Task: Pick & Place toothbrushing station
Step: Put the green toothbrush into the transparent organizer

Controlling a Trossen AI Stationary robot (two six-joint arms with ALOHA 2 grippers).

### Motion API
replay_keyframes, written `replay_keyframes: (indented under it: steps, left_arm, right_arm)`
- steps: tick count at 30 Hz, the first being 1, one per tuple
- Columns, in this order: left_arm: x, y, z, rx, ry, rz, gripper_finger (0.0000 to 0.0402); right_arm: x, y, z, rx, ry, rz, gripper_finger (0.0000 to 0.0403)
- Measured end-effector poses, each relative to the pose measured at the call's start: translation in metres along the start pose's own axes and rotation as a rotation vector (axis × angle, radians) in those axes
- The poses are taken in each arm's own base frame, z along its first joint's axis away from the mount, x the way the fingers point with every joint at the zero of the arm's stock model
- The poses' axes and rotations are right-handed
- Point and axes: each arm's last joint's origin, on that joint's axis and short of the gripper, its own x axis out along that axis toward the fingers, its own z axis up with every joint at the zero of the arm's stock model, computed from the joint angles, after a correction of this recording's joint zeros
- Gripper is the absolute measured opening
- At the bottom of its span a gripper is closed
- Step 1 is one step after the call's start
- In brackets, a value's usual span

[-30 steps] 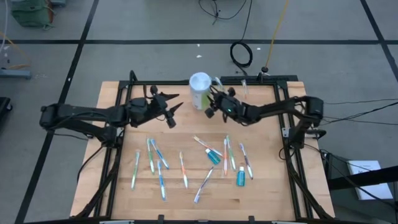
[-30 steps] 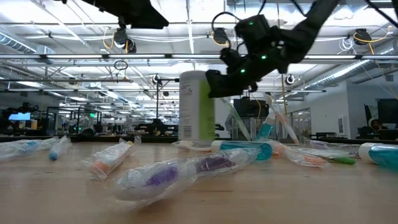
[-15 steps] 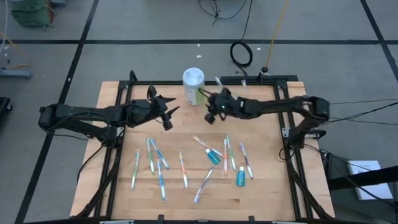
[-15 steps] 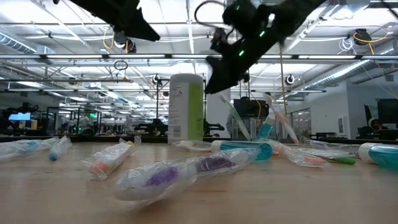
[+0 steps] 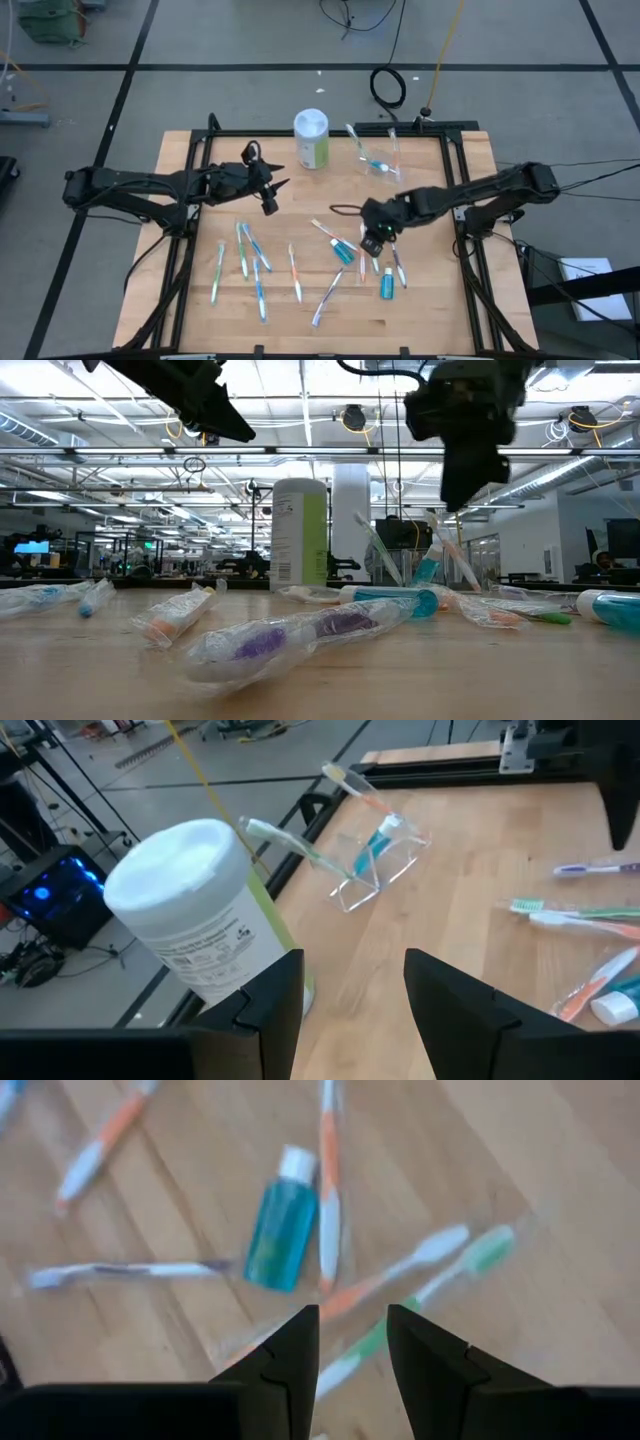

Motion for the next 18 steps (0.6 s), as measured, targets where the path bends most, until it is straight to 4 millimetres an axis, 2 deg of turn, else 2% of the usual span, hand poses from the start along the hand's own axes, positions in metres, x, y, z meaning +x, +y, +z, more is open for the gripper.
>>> replay_keyframes:
  steps: [2,6,13,18]
  left_arm:
    - [0.000,0.000,0.000,-0.012,-0.002,0.000,0.0179]
    - [0.000,0.000,0.000,-0.031,0.000,0.000,0.0179]
    - [0.001,-0.001,0.000,-0.035,0.000,0.000,0.0179]
    - [0.001,0.000,0.001,-0.043,-0.013,0.001,0.0179]
  right_arm:
    - [0.008,0.000,-0.005,0.034,-0.024,-0.036,0.0111]
    - [0.027,-0.013,-0.020,0.105,-0.042,-0.083,0.0111]
    - [0.068,-0.046,-0.041,0.158,-0.136,0.053,0.0111]
    - [0.078,-0.058,-0.051,0.080,-0.176,0.095,0.0111]
